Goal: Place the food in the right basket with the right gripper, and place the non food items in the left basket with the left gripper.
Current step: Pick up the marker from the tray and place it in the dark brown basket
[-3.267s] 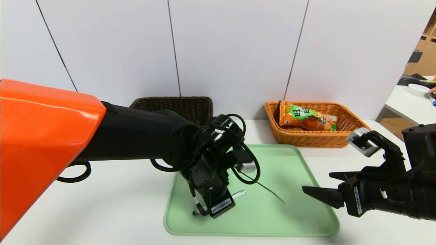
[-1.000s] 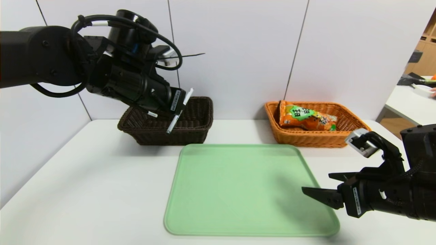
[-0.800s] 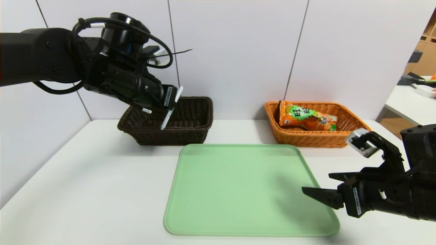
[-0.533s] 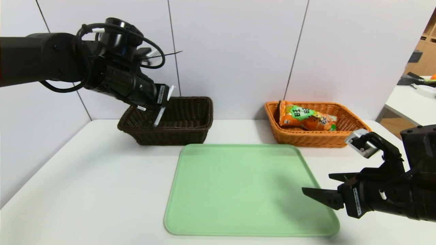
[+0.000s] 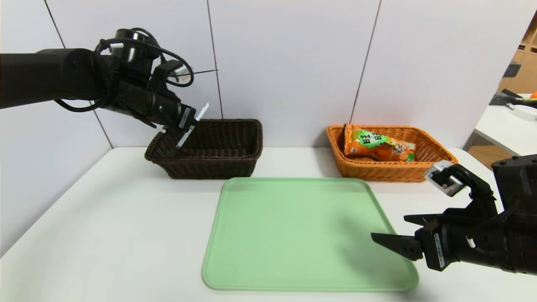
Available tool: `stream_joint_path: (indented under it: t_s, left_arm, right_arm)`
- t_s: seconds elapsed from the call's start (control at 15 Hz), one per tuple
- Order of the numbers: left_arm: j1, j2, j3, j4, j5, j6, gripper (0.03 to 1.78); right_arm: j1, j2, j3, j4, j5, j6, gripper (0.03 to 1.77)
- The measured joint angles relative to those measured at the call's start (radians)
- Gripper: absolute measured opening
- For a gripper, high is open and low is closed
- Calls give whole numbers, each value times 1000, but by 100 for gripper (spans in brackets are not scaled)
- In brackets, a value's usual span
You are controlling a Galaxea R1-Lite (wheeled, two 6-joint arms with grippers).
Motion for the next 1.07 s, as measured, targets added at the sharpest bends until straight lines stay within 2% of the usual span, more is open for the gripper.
stream_joint_path:
  t_s: [0.4, 0.6, 0.8, 1.07]
  left_arm:
    - [56, 66, -11, -20, -183, 414, 7]
    - [73, 111, -29, -21, -217, 589, 7]
    - [84, 152, -48, -20, -226, 697, 7]
    - [86, 199, -82, -16, -237, 711, 7]
  right_arm:
    - [-1, 0, 8, 1, -2, 0, 170]
    - [-1, 1, 9, 6, -2, 0, 170]
    - [-1, 2, 10, 10, -4, 1, 170]
    - [-1, 4, 9, 9, -5, 0, 170]
